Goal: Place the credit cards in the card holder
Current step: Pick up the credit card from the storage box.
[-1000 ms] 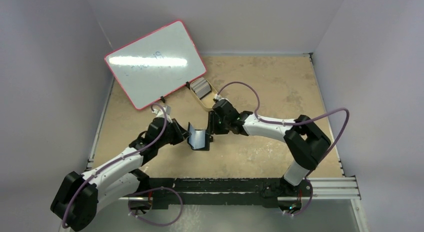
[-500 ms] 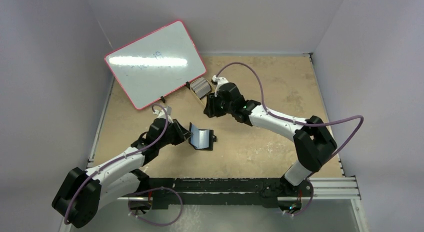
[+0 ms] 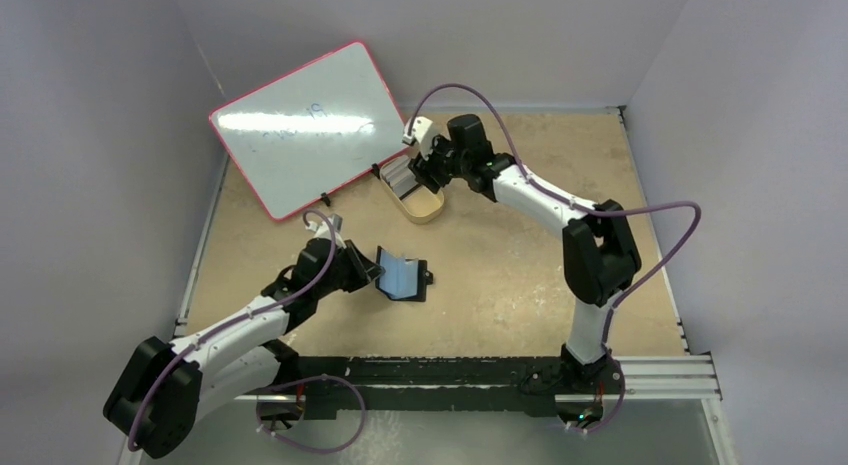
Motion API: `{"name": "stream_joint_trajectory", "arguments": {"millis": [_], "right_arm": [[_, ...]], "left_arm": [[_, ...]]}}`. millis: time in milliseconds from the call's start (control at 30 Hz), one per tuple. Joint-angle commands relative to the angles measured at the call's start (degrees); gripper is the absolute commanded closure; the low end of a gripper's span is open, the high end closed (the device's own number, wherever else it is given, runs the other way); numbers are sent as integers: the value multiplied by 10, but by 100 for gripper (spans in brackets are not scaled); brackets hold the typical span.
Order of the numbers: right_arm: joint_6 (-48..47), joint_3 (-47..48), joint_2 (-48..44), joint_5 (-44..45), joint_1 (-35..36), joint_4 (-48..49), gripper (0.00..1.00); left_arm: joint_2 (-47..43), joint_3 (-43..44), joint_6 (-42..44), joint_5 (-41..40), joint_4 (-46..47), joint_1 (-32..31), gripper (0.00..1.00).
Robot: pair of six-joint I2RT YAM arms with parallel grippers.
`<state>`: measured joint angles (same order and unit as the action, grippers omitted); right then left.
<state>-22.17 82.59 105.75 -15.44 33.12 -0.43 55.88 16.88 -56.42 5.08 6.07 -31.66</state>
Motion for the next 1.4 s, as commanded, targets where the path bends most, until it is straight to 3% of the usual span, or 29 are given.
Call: {"name": "stream_joint_trajectory", "arguments": {"millis": [0,100,233,333,467,667,1133,1367], "right_arm": [[-106,62,22,-56,1,-50,41],[-20,85,24,-40,1,-60,43],[-12,16,-27,-59,1,22,42],[-104,-52,-59,-79,0,91,37],[-227,-73,-53,-108,-3,97,34],[-361,15,23,-129,-9,-29,33],[-481,73,124,-124,-9,17,32],[-544,122,171,-93,-8,-17,32]], "left_arm": [[-12,-8,-2,14,29,-3,92],[-9,0,4,13,21,-3,96],[2,2,9,5,25,-3,99],[14,4,13,10,25,-3,96],[10,7,15,0,3,-4,82],[3,1,13,-2,-3,-3,75],[-13,-11,16,-8,-13,-3,71],[-14,-18,11,-6,-5,-3,71]]}}
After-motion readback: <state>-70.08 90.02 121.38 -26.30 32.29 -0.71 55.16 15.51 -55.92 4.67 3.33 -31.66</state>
